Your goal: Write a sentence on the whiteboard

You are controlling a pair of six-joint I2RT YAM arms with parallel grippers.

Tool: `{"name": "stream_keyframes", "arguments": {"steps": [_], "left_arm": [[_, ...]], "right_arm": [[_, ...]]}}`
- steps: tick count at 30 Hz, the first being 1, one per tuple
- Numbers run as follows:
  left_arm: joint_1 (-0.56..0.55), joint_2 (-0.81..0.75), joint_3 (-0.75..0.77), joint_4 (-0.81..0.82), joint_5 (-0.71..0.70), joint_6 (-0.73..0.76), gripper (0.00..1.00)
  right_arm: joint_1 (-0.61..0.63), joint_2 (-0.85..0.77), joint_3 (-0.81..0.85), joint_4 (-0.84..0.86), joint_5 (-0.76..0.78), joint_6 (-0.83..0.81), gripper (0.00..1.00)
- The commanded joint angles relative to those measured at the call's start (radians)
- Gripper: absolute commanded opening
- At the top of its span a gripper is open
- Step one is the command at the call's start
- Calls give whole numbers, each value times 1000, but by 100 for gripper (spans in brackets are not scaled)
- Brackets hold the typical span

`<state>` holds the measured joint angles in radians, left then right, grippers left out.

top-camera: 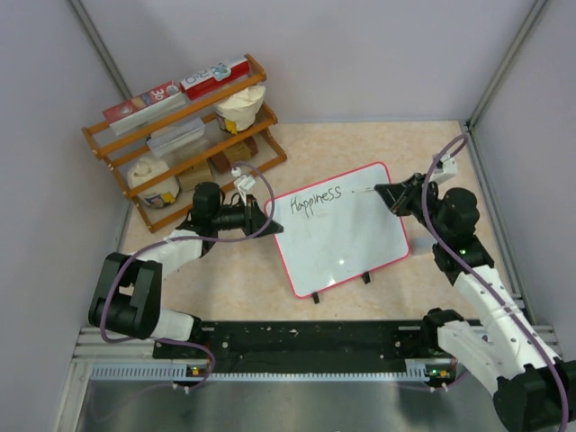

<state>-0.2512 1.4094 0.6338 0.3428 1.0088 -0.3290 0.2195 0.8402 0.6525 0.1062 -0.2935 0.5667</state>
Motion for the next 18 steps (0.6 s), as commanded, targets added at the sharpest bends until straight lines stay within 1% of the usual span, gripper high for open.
{"name": "stream_keyframes", "arguments": {"steps": [1,7,18], "left_arm": [[-28,3,-10,-44,-56,148,0],[-30,14,-11,-37,-58,148,0],[-30,5,-11,-39,-59,151,0]], "right_arm": [[-9,-39,16,-34,34,-80,0],[-8,-49,19,-57,27,-126,0],[-8,-24,33,-46,37,-148,0]]}}
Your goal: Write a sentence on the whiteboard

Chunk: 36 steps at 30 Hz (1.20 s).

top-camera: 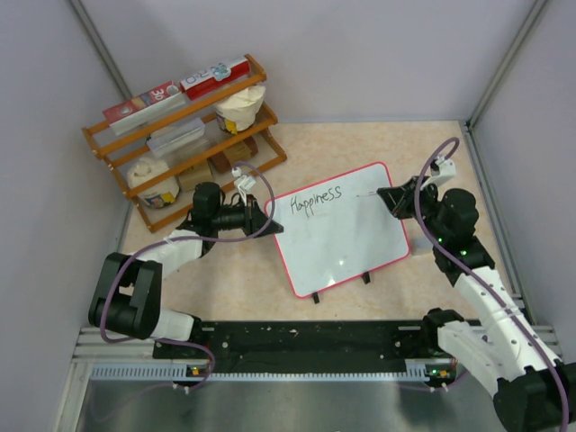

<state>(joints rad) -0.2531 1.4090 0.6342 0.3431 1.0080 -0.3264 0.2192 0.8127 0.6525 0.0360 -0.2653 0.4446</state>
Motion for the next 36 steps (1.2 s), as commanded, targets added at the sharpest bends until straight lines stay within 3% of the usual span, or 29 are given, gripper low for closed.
{"name": "stream_keyframes", "arguments": {"steps": [1,23,36], "left_arm": [[-28,7,-14,-39,-63,148,0],[-29,11,-18,-35,-62,147,0],[-29,5,-14,-39,-57,148,0]], "right_arm": [[-9,6,32,27,9,-23,0],[-7,167,107,176,29,49,0],[-7,247,114,166,37,42,0]]}}
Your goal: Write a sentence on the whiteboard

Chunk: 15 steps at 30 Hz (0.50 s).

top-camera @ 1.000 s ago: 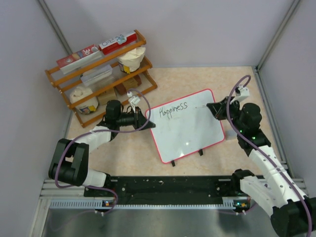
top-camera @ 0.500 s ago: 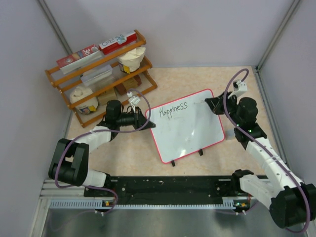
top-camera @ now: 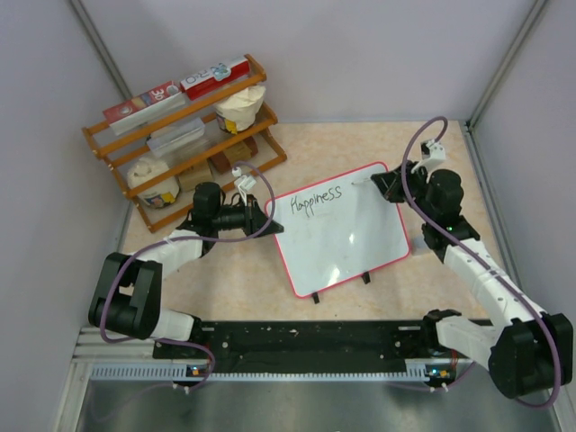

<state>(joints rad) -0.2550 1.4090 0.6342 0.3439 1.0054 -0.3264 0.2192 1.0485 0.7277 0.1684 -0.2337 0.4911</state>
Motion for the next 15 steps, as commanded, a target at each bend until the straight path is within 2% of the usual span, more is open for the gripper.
{"name": "stream_keyframes", "arguments": {"steps": [1,15], "left_arm": [[-27,5,-16,-40,-56,148,0],[-27,7,-14,-43,-59,148,0]], "right_arm": [[-7,13,35,31,8,-5,0],[-9,-8,-11,-1,19,-22,0]]}}
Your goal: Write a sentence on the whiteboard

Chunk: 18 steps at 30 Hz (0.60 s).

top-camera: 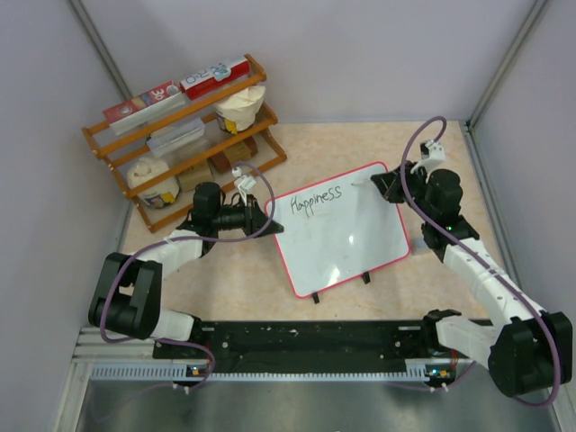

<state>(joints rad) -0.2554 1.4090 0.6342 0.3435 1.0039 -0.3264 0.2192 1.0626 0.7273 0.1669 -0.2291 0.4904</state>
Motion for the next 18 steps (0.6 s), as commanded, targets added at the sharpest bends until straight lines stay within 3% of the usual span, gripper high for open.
{"name": "stream_keyframes", "arguments": {"steps": [1,18], "left_arm": [[-27,8,-14,-43,-56,148,0],[-28,-2,-18,-44,-59,150,0]], "right_arm": [[-7,-27,-14,-1,14,-24,0],[-7,-90,-58,-24,13,-30,0]]}}
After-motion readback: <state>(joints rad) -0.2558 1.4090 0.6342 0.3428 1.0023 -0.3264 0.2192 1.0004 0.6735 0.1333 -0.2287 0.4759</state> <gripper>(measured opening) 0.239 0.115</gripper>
